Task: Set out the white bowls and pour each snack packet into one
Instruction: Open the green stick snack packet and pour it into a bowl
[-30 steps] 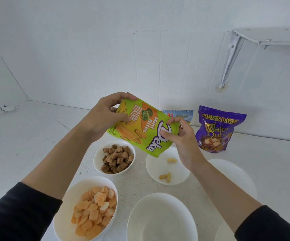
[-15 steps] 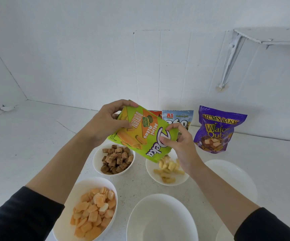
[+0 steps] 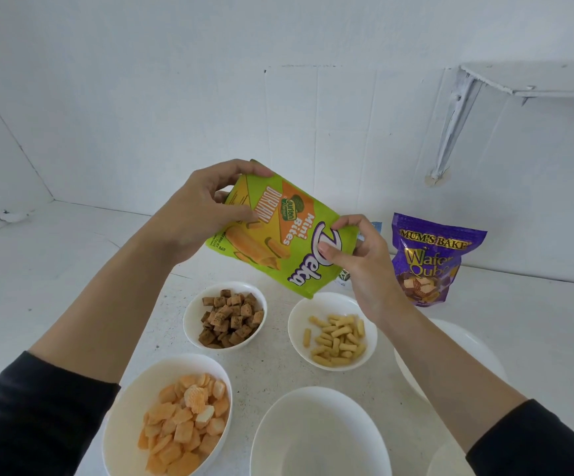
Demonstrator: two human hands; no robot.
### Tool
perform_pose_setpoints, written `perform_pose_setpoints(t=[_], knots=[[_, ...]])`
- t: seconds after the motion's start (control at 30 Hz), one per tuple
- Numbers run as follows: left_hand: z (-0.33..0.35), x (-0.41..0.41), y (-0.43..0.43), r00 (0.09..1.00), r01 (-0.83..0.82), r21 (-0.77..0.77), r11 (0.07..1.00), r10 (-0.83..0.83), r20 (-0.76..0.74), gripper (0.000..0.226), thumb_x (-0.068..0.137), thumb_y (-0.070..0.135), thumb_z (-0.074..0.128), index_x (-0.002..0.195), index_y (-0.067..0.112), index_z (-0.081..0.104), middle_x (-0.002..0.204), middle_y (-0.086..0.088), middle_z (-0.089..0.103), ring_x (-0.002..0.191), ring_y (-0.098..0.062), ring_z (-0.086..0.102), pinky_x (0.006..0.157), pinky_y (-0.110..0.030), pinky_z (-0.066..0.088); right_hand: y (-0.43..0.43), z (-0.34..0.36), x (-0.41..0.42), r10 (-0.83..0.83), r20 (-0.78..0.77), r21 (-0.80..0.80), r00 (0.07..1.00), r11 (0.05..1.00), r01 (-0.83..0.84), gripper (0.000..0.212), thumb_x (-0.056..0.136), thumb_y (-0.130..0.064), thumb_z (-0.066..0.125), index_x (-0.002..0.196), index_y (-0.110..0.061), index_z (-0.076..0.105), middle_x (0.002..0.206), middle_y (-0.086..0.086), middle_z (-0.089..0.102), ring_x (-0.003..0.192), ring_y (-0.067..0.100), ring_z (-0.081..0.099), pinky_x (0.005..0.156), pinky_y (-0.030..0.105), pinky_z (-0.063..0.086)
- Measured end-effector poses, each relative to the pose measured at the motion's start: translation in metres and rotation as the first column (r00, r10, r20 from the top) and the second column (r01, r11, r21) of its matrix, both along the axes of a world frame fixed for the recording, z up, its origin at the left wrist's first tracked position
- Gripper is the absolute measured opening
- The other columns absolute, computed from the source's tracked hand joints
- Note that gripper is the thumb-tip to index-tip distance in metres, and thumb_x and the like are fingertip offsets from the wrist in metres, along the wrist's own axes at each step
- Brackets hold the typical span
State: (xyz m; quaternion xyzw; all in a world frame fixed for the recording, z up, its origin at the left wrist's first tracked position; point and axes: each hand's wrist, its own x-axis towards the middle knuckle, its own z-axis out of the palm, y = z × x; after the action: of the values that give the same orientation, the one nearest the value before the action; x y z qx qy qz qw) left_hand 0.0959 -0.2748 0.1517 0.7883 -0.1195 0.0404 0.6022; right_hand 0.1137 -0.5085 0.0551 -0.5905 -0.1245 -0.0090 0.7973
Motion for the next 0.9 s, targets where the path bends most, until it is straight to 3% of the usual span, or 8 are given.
perform_pose_setpoints(t=[0.23,0.33,0.43,0.53,0.67,0.77,0.9], knots=[[-0.02,0.001,-0.026,0.996,0.09,0.228,0.97,-0.09,-0.011,0.048,0.093,0.006,0.072,0.131,0.035,0.062,0.123,0.003,0.069,0.104,-0.014,0.072,0.08,-0.038,0.065,-0.009,-0.045,-0.006,-0.051,-0.075,0.051,0.996,0.997,0.055,0.03,0.085,0.004,0.071,0.098,-0.017,0.054,0.114,0.012,0.071,0.097,0.023,0.072,0.068,0.035,0.06],[-0.032,0.002,-0.037,0.988,0.149,0.343,0.927,-0.155,-0.01,0.05,0.096,0.012,0.07,0.136,0.04,0.057,0.131,0.01,0.064,0.111,-0.01,0.068,0.087,-0.037,0.063,-0.016,-0.07,-0.006,-0.061,-0.139,0.057,0.988,0.996,0.07,0.034,0.079,-0.002,0.08,0.093,-0.023,0.057,0.122,0.016,0.068,0.108,0.034,0.068,0.076,0.04,0.059],[-0.04,0.005,-0.046,0.986,0.15,0.362,0.92,-0.164,0.007,0.05,0.095,0.014,0.071,0.136,0.039,0.058,0.135,0.014,0.062,0.116,-0.008,0.065,0.091,-0.037,0.061,-0.02,-0.083,-0.007,-0.053,-0.189,0.062,0.98,0.996,0.066,0.039,0.07,-0.014,0.088,0.092,-0.025,0.057,0.127,0.02,0.065,0.115,0.039,0.065,0.076,0.042,0.06],[-0.043,0.008,-0.052,0.989,0.108,0.341,0.934,-0.136,0.058,0.044,0.094,0.012,0.072,0.132,0.034,0.063,0.122,0.011,0.069,0.105,-0.006,0.069,0.087,-0.036,0.062,-0.023,-0.086,-0.007,-0.033,-0.197,0.102,0.98,0.993,0.054,0.055,0.056,-0.034,0.097,0.092,-0.025,0.057,0.123,0.021,0.068,0.105,0.034,0.068,0.073,0.04,0.06],[-0.035,0.01,-0.053,0.981,0.061,0.297,0.953,-0.113,0.161,0.042,0.095,0.005,0.068,0.127,0.032,0.067,0.117,0.006,0.073,0.104,-0.008,0.071,0.081,-0.034,0.064,-0.021,-0.069,-0.004,-0.035,-0.16,0.117,0.987,0.992,0.054,0.038,0.072,-0.017,0.08,0.097,-0.024,0.052,0.122,0.027,0.066,0.099,0.029,0.069,0.074,0.036,0.06],[-0.026,0.012,-0.052,0.963,0.01,0.297,0.955,-0.089,0.253,0.042,0.095,0.003,0.067,0.126,0.031,0.069,0.119,0.006,0.073,0.108,-0.008,0.07,0.081,-0.03,0.062,-0.019,-0.058,-0.001,-0.015,-0.111,0.155,0.994,0.987,0.032,0.039,0.069,-0.021,0.082,0.095,-0.028,0.053,0.12,0.023,0.068,0.1,0.029,0.069,0.084,0.044,0.059],[-0.031,0.009,-0.051,0.973,0.055,0.414,0.909,-0.142,0.183,0.046,0.098,0.014,0.066,0.138,0.036,0.058,0.12,0.009,0.071,0.099,-0.004,0.07,0.075,-0.02,0.06,-0.02,-0.073,-0.002,-0.027,-0.161,0.112,0.987,0.993,0.045,0.037,0.068,-0.019,0.084,0.091,-0.03,0.057,0.121,0.024,0.068,0.111,0.04,0.066,0.074,0.035,0.06]])
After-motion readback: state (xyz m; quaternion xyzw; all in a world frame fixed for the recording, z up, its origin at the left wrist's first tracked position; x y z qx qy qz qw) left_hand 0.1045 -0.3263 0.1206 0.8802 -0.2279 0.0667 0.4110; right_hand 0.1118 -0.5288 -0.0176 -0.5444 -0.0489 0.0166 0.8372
